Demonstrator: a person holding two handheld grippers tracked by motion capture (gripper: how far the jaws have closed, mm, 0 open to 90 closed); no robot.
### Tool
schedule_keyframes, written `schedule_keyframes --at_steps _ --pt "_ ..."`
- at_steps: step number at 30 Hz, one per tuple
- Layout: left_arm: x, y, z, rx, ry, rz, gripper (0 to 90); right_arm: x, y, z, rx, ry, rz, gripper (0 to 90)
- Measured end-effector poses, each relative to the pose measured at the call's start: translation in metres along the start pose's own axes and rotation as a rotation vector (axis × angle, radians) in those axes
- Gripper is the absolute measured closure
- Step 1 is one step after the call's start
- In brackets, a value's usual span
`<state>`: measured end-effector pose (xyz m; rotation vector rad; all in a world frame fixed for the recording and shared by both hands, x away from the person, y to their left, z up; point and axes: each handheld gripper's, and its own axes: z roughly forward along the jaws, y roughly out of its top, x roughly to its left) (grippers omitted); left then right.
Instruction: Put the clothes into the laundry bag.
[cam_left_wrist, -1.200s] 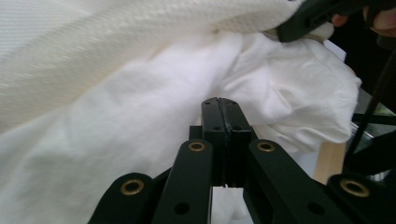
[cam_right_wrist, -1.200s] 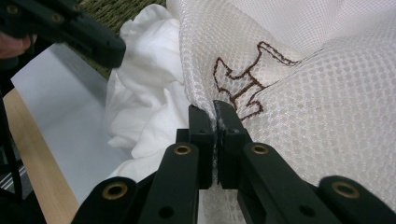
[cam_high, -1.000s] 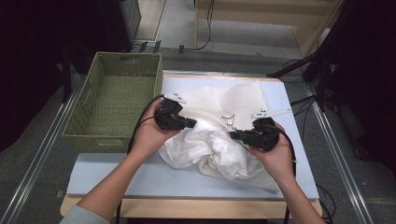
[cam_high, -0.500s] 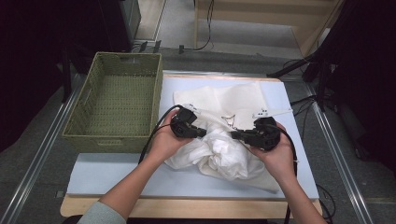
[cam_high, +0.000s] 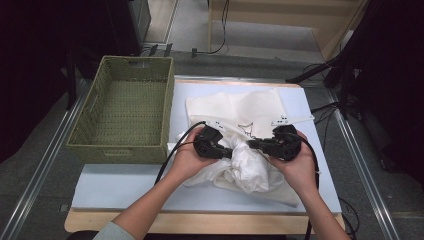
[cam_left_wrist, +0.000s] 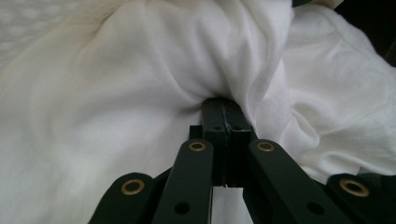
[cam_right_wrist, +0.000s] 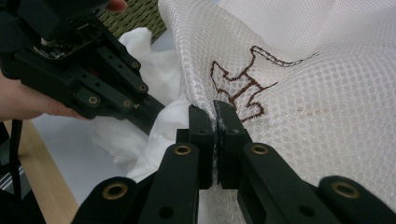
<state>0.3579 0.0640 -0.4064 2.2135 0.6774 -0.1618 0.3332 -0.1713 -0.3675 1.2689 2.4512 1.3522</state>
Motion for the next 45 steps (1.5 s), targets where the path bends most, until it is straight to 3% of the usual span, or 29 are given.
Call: schedule_keyframes --at_steps 4,11,13,15,17,19,21,24,28,32,35,38,41,45 --pt "-0.010 0.004 0.010 -0.007 -0.011 0.024 90.0 -0.002 0.000 0.000 0.001 -0.007 0.001 88.4" --pt "-0.019 0.016 0.029 -0.024 0.010 0.009 90.0 -0.003 0.001 -0.001 -0.004 -0.020 0.009 88.5" --pt "-0.022 0.022 0.032 -0.041 0.025 0.009 90.0 -0.001 0.002 -0.002 -0.008 0.005 0.018 88.9" --pt "-0.025 0.031 0.033 -0.079 0.047 0.007 90.0 0.003 0.004 -0.004 -0.008 0.012 -0.005 88.9" --pt "-0.022 0.038 0.030 -0.112 0.052 -0.003 90.0 0.006 0.006 -0.008 -0.024 0.010 -0.006 88.9" --pt "-0.018 0.042 0.031 -0.101 0.049 -0.011 90.0 0.005 0.008 -0.016 -0.051 0.016 0.006 89.0" --pt "-0.014 0.045 0.032 -0.088 0.081 -0.001 90.0 0.007 0.009 -0.021 -0.060 0.038 0.021 89.0" --pt "-0.006 0.049 0.032 -0.110 0.078 -0.026 90.0 0.012 0.013 -0.027 -0.067 0.080 0.022 88.9" --pt "0.000 0.044 0.033 -0.083 0.077 -0.021 90.0 0.010 0.011 -0.025 -0.048 0.038 -0.011 88.8" --pt "0.006 0.039 0.021 -0.064 0.012 -0.040 88.5 0.000 0.002 -0.011 -0.021 0.033 0.002 88.6" --pt "0.003 0.035 0.008 -0.027 -0.029 -0.020 78.0 -0.003 -0.001 -0.009 -0.001 0.042 -0.006 88.5" --pt "-0.005 0.030 -0.006 -0.021 -0.030 0.030 71.2 -0.004 -0.003 -0.009 0.016 0.027 -0.020 88.5" --pt "-0.008 0.025 -0.018 -0.034 -0.045 0.022 58.8 -0.006 -0.005 -0.005 0.024 0.025 -0.014 88.5" --pt "-0.013 0.021 -0.035 -0.050 -0.011 0.040 49.0 -0.006 -0.006 -0.005 0.025 0.021 -0.009 88.4"
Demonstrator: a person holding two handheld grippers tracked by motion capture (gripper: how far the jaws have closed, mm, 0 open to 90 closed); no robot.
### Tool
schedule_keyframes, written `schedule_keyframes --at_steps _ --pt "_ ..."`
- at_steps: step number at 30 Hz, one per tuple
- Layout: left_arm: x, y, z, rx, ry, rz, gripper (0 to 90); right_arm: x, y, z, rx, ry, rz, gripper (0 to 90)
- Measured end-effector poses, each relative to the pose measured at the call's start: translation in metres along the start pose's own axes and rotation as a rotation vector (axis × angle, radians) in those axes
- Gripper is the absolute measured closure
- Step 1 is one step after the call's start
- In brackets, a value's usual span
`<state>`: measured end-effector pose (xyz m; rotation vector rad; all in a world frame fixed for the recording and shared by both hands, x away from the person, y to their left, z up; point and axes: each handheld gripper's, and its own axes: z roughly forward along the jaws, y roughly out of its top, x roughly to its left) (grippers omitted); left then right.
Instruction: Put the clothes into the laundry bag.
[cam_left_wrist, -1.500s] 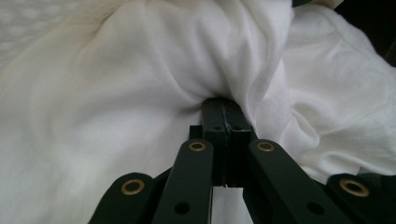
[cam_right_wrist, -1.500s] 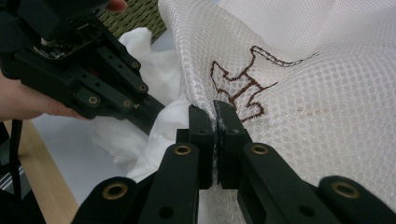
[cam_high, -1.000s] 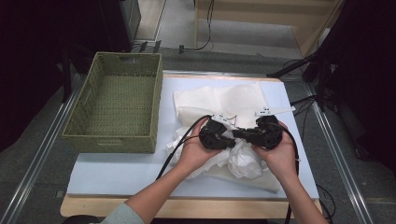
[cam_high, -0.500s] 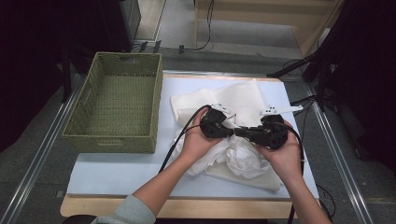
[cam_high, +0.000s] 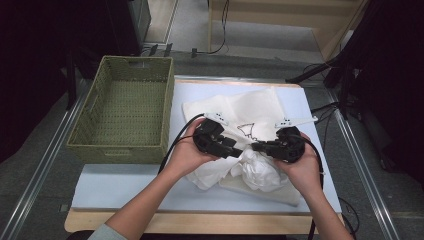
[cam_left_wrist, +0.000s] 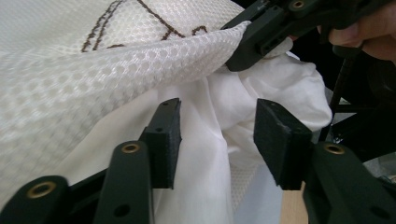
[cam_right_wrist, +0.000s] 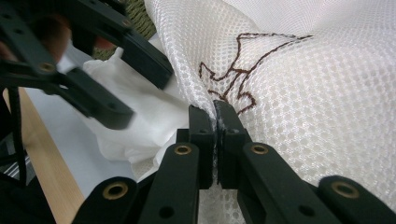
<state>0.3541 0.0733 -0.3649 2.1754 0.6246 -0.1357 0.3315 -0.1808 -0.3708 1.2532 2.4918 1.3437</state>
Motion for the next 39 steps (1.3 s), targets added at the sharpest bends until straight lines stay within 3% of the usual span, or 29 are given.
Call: schedule_keyframes --at_steps 3,6,9,10,11,13,16,22,25,28,32,34,35,39 --pt "-0.001 -0.003 -0.012 -0.007 0.009 0.026 45.2 0.000 0.000 0.001 -0.001 0.001 -0.001 88.4" --pt "-0.001 -0.008 -0.024 -0.017 0.033 0.025 44.7 0.000 0.000 0.000 -0.001 0.002 0.000 88.3" --pt "-0.002 -0.014 -0.035 -0.036 0.094 0.059 44.8 0.000 -0.001 0.001 0.000 0.004 0.000 88.1" --pt "-0.003 -0.016 -0.038 -0.036 0.081 0.060 46.2 0.000 -0.001 0.001 -0.002 0.003 0.001 88.0" --pt "-0.003 -0.018 -0.039 -0.034 0.052 0.045 49.8 0.000 -0.001 0.001 -0.002 0.003 0.001 88.1" --pt "-0.003 -0.023 -0.042 -0.028 0.086 0.052 47.1 0.000 -0.001 0.001 -0.002 0.003 0.002 88.0" --pt "0.002 -0.031 -0.048 -0.040 0.087 0.017 46.9 0.000 -0.001 0.001 -0.002 0.003 -0.001 88.0" --pt "0.012 -0.043 -0.059 -0.062 0.120 0.025 48.7 0.001 0.000 0.001 -0.001 0.001 -0.003 88.0" --pt "0.020 -0.051 -0.062 -0.054 0.118 -0.022 53.1 0.001 -0.001 0.001 -0.001 0.001 -0.003 88.0" --pt "0.025 -0.059 -0.062 -0.053 0.116 -0.005 52.6 0.001 0.000 0.000 -0.001 -0.001 -0.002 88.0" --pt "0.026 -0.063 -0.062 -0.055 0.146 -0.013 51.6 0.001 0.000 0.001 -0.001 0.000 -0.001 88.0" --pt "0.023 -0.064 -0.063 -0.056 0.169 -0.009 55.8 0.001 0.000 0.000 -0.001 -0.002 -0.002 88.0" --pt "0.023 -0.066 -0.063 -0.055 0.177 -0.008 62.2 0.001 0.000 0.000 -0.003 -0.001 0.001 88.0" --pt "0.024 -0.070 -0.055 -0.024 0.217 -0.051 81.2 0.002 0.001 -0.002 -0.005 0.000 0.005 88.1"
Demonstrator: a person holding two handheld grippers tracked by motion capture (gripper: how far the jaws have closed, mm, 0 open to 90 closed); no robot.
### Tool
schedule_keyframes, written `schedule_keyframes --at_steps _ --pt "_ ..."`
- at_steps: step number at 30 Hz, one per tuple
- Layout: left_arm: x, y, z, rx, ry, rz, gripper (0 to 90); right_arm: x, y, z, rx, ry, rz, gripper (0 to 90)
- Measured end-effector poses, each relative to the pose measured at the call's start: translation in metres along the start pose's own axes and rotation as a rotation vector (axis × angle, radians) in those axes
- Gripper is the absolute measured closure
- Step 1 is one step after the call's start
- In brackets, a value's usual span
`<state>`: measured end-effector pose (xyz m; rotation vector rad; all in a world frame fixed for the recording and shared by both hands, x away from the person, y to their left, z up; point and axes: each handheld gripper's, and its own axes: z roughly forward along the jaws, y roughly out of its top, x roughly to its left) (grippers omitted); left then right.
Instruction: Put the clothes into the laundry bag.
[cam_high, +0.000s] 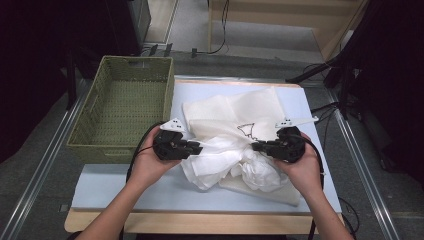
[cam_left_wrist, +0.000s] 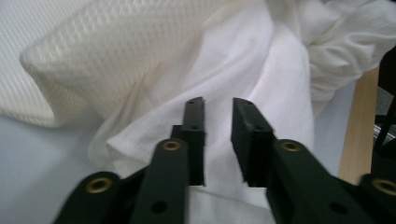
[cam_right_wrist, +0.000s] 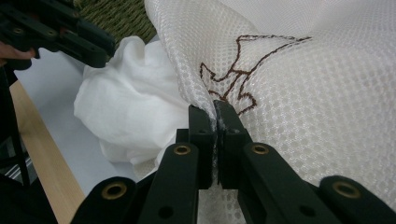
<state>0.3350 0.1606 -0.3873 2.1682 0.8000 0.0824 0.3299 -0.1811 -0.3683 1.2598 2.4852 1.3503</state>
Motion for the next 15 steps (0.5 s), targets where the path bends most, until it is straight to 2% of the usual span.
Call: schedule_keyframes --at_steps 1,2,4,5,6,7,9,11,15 --pt "-0.001 -0.001 0.003 0.015 0.005 -0.002 87.4 0.000 0.001 -0.001 -0.002 0.000 0.000 88.1" --pt "-0.003 -0.001 0.009 0.035 0.004 0.000 88.9 0.001 0.001 -0.002 -0.001 -0.003 -0.003 88.1" --pt "-0.006 0.000 0.018 0.051 0.029 0.032 90.0 0.001 0.001 -0.004 -0.005 -0.004 -0.003 88.1" --pt "-0.006 0.000 0.022 0.062 0.024 0.027 90.0 0.002 0.001 -0.005 -0.004 -0.004 0.001 88.1" --pt "-0.006 0.000 0.027 0.061 0.018 0.006 90.0 0.002 0.001 -0.005 -0.005 -0.004 0.002 88.1" --pt "-0.007 0.000 0.031 0.067 0.016 0.002 90.0 0.002 0.001 -0.005 -0.004 -0.004 0.003 88.1" --pt "-0.010 -0.001 0.043 0.072 0.000 0.026 90.0 0.002 0.002 -0.006 -0.005 -0.004 0.000 88.1" --pt "-0.015 -0.001 0.055 0.076 0.006 0.069 90.0 0.002 0.002 -0.006 -0.008 -0.003 0.002 88.1" --pt "-0.016 0.001 0.071 0.052 -0.031 0.050 90.0 0.002 0.002 -0.007 -0.008 -0.010 0.006 88.1"
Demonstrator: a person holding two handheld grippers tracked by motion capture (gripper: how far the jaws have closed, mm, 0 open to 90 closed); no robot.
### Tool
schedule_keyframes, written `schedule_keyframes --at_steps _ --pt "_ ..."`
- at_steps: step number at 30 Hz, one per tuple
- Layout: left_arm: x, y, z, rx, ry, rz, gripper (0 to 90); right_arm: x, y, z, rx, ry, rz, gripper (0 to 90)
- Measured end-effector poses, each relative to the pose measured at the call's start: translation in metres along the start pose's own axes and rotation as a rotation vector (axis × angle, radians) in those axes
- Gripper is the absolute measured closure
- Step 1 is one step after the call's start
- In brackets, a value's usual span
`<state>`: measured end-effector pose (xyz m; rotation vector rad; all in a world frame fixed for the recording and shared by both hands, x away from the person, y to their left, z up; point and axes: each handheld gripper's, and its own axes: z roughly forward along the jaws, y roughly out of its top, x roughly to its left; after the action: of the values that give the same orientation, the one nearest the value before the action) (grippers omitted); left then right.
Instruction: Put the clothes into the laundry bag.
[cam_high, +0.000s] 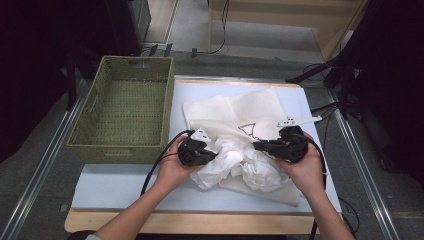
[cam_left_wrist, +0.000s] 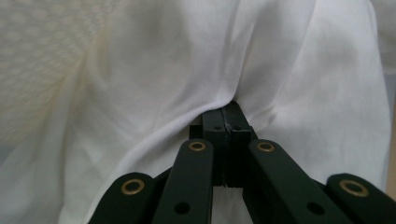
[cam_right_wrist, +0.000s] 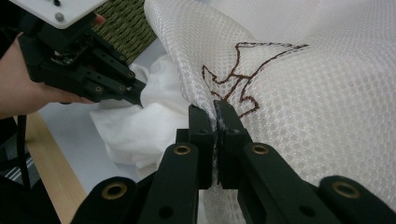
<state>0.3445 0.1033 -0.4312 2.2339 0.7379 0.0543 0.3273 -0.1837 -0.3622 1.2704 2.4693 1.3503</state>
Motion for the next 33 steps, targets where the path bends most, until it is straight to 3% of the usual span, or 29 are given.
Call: schedule_keyframes --at_steps 5,9,15,20,26,31,33 --pt "-0.005 0.005 0.010 -0.060 -0.067 -0.021 90.0 -0.002 0.000 0.000 -0.001 0.001 0.004 88.1" --pt "-0.013 0.015 0.022 -0.071 -0.104 -0.034 90.0 -0.002 0.000 0.001 -0.004 -0.001 0.005 88.1" --pt "-0.028 0.034 0.038 -0.111 -0.098 -0.002 90.0 -0.001 0.002 -0.003 -0.017 -0.012 0.010 88.2" --pt "-0.035 0.049 0.046 -0.150 -0.110 -0.014 90.0 -0.001 0.003 -0.006 -0.029 -0.017 0.018 88.3" --pt "-0.045 0.066 0.050 -0.200 -0.039 0.001 90.0 0.006 0.007 -0.011 -0.046 -0.018 0.008 88.4" --pt "-0.043 0.082 0.050 -0.216 -0.026 -0.007 90.0 0.007 0.008 -0.015 -0.063 -0.014 0.024 88.5" --pt "-0.037 0.085 0.052 -0.223 -0.039 -0.043 90.0 0.006 0.008 -0.017 -0.072 -0.003 0.039 88.4"
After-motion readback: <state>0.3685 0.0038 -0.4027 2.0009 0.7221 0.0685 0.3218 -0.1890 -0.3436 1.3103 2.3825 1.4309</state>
